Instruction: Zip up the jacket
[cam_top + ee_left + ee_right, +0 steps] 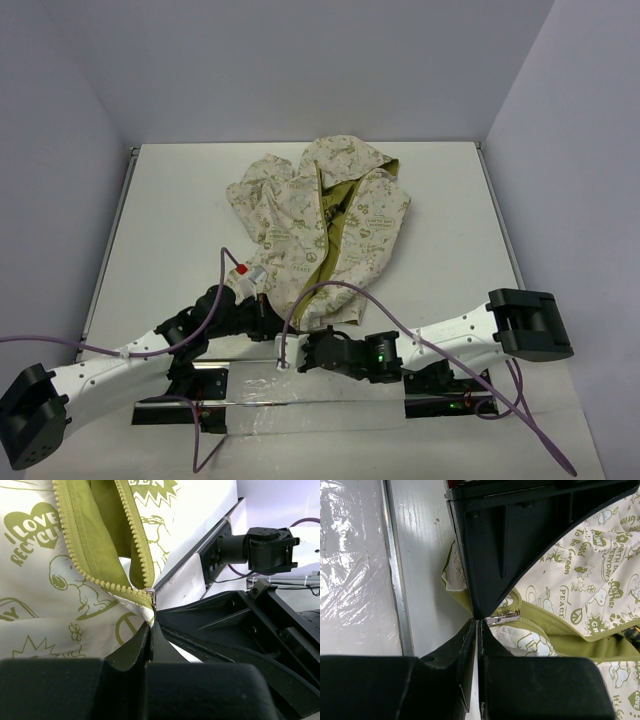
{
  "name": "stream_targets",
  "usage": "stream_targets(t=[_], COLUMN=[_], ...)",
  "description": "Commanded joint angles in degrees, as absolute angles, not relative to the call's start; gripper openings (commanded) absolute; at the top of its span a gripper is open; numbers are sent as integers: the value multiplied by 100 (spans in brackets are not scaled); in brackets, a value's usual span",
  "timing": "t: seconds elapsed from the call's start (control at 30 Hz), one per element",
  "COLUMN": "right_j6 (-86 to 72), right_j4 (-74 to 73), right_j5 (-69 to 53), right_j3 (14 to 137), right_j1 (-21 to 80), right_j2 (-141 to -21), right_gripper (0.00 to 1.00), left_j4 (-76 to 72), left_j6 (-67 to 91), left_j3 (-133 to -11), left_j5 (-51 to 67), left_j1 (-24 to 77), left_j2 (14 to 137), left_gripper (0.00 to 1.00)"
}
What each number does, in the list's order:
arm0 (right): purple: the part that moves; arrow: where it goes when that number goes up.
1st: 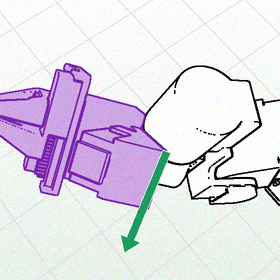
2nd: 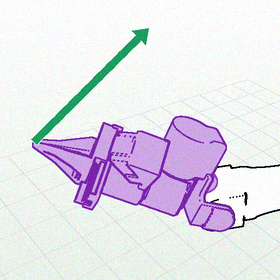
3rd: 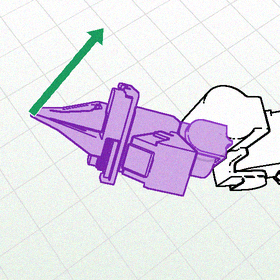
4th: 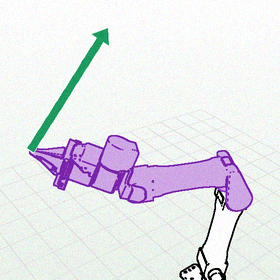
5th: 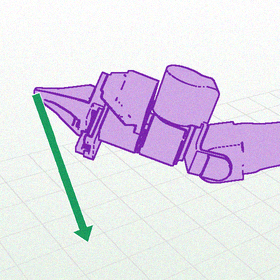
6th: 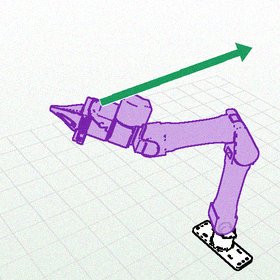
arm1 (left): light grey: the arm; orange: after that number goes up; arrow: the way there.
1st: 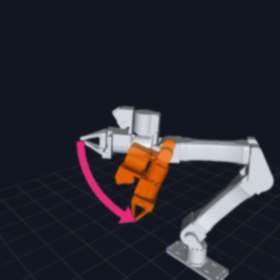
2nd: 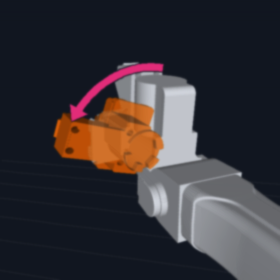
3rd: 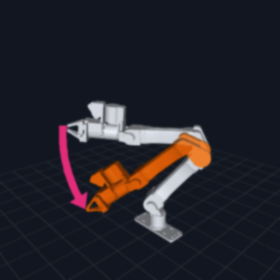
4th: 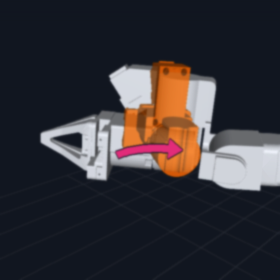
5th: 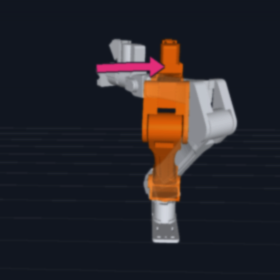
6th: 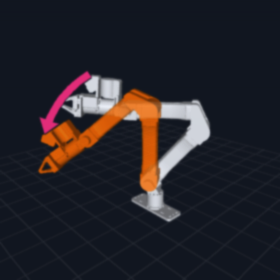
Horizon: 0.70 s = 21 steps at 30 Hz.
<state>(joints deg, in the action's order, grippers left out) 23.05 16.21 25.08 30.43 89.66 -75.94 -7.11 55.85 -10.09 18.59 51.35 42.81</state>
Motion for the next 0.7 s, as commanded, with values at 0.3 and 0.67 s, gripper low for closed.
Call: stream_targets(t=[0.3, 0.67], right_j6=[2303, 2267], right_j4=[1837, 1758], right_j5=[3138, 3050], right_j3=[3032, 3032], right_j1=[8974, 8965], right_j2=[-7189, -7269], right_gripper=[6, 6], left_j4=[-703, -668], left_j6=[5581, 5555], left_j3=[-949, -1011], left_j5=[1995, 2004], left_j1=[5186, 5186], left_j2=[4324, 4360], left_gripper=[0, 0])
